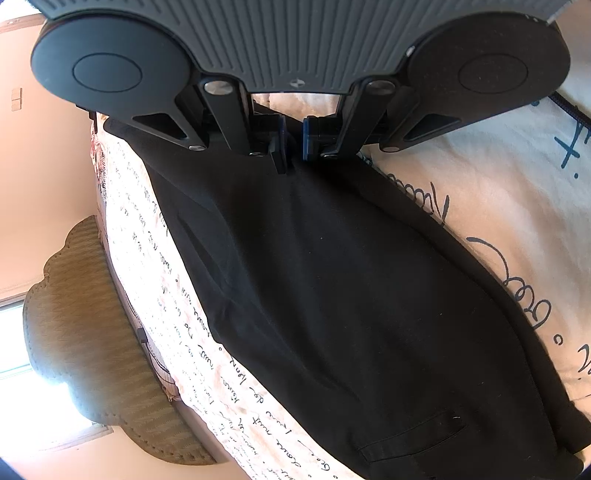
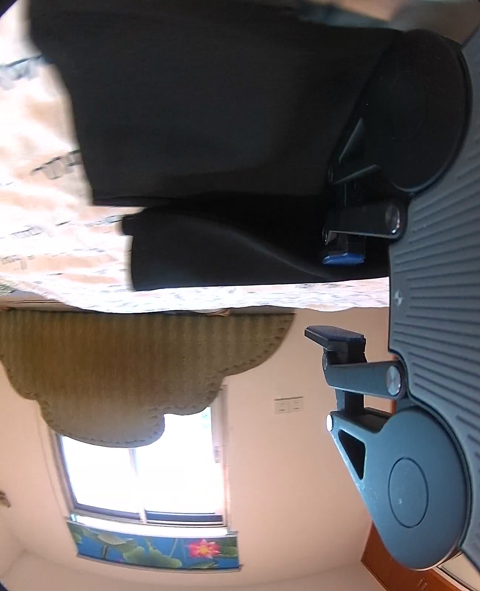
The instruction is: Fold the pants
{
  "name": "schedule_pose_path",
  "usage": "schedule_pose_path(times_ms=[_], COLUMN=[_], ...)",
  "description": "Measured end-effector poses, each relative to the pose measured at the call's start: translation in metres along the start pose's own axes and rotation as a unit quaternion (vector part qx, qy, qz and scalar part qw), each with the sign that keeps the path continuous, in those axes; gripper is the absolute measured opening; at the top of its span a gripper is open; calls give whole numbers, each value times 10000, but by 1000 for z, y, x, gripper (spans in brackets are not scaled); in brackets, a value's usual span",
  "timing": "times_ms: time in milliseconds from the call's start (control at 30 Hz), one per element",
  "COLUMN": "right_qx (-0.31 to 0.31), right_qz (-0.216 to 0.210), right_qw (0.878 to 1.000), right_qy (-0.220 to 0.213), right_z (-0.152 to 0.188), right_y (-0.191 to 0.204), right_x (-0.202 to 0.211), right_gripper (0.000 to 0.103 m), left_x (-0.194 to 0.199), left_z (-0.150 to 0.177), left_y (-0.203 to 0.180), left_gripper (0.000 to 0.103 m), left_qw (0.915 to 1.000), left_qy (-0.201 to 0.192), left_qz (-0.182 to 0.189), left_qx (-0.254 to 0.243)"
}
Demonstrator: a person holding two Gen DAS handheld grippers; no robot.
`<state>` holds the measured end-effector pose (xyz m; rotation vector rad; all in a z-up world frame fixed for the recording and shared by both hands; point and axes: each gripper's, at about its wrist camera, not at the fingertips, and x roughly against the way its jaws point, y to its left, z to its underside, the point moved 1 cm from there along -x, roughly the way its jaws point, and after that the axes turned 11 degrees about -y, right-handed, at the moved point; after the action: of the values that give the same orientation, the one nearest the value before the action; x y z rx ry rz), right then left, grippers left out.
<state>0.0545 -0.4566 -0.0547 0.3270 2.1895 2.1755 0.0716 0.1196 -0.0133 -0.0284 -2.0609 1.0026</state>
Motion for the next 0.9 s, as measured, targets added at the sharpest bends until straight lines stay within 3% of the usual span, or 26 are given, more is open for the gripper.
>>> schedule_pose_path(times_ms=[33, 100, 200, 367, 500, 600, 667, 700, 800, 900], right_qx=[18, 31, 539, 1344, 1640, 1759, 1222, 939, 1406, 1320], right_qz=[-22, 104, 351, 171, 77, 855, 1657, 1570, 1545, 1630], right_qw=[9999, 9998, 9979, 9907, 9864, 9803, 9783, 9829, 9777, 9777], right_qy=[-101, -139, -18, -88, -44, -263, -231, -209, -218, -97], right_z=[-5, -20, -24, -31, -35, -52, -67, -70, -65, -69], right_y=[0, -4, 3, 41, 61, 33, -12, -24, -4, 3], right_x=[0, 4, 3, 25, 69, 88, 93, 95, 94, 91], right_gripper=[31, 7, 3, 3, 3, 3, 2, 1, 2, 6], left_x=[0, 0, 0, 2, 1, -2, -4, -4, -5, -5], left_z=[0, 1, 1, 0, -1, -2, -3, -4, -5, -3], left_y=[0, 0, 1, -2, -4, -2, -2, -3, -5, -5], left_gripper=[18, 18, 18, 21, 24, 22, 22, 22, 22, 22], left_qw=[10000, 10000, 10000, 9998, 9995, 9995, 9994, 9992, 9990, 9992], left_qy=[1, -3, 3, 54, 45, 87, 138, 161, 172, 144], left_qz=[5, 11, 22, 102, 138, 185, 206, 206, 195, 206], left_qx=[7, 3, 13, -152, -273, -223, -257, -291, -355, -317])
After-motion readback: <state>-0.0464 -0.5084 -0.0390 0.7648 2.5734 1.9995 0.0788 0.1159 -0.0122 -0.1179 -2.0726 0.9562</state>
